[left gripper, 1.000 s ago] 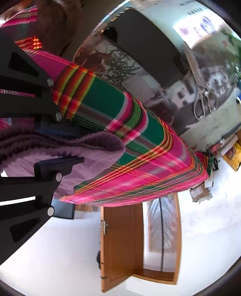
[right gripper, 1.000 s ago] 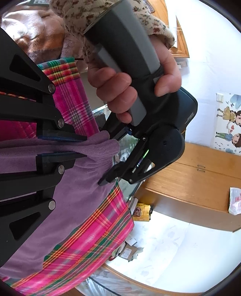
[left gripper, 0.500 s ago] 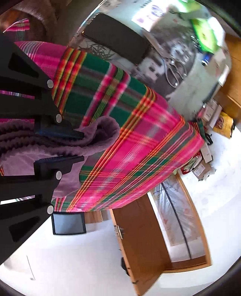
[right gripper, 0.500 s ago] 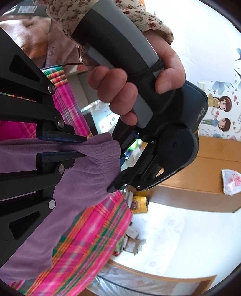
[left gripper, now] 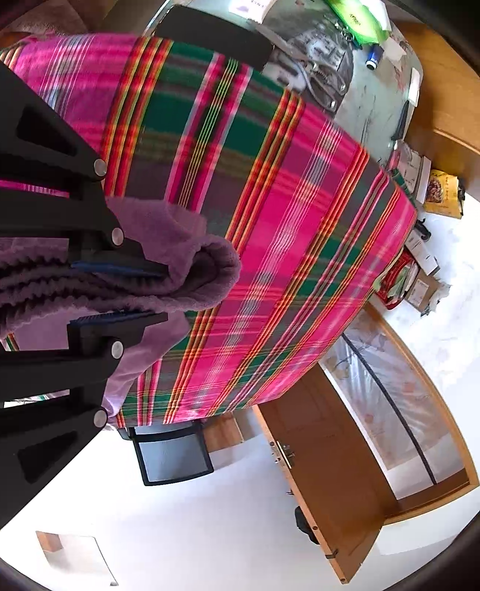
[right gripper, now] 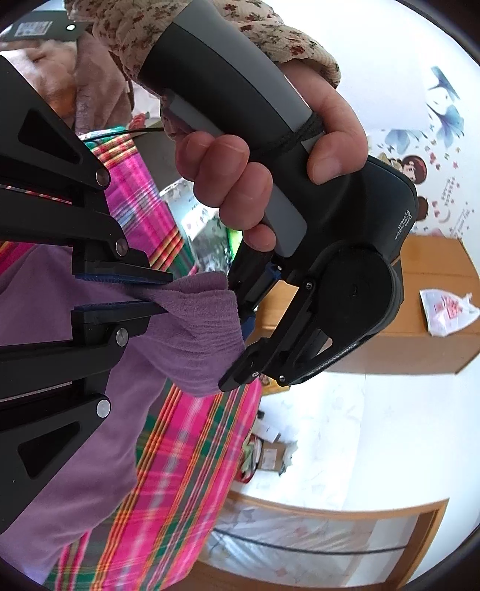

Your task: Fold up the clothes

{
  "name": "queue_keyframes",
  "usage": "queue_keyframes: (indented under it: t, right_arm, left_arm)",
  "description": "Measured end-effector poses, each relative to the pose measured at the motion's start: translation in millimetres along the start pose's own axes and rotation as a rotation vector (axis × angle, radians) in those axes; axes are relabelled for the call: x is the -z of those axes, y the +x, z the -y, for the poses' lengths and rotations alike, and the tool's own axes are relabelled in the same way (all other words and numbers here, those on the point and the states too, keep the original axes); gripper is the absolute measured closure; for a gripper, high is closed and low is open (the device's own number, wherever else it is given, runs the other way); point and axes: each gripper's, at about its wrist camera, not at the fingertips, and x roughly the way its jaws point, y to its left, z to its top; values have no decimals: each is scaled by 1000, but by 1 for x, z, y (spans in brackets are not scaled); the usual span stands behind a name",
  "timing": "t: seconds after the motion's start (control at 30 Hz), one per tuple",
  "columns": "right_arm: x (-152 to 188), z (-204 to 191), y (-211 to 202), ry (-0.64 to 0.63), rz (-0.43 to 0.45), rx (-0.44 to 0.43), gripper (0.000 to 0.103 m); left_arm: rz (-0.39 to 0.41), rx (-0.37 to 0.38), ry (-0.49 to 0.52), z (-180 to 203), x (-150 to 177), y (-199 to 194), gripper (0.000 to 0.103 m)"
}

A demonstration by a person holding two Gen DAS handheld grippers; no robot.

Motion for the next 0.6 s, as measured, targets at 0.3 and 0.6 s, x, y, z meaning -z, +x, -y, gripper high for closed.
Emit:
queue_keyframes:
  t: [0.3, 0.6]
  right_arm:
    - [21, 28, -37, 55, 22, 57, 95]
    - [34, 56, -56, 97, 32, 117, 95]
  left_arm:
    - [-55, -13, 64, 41, 13, 31, 85]
    - [-103, -12, 112, 76, 25, 58, 85]
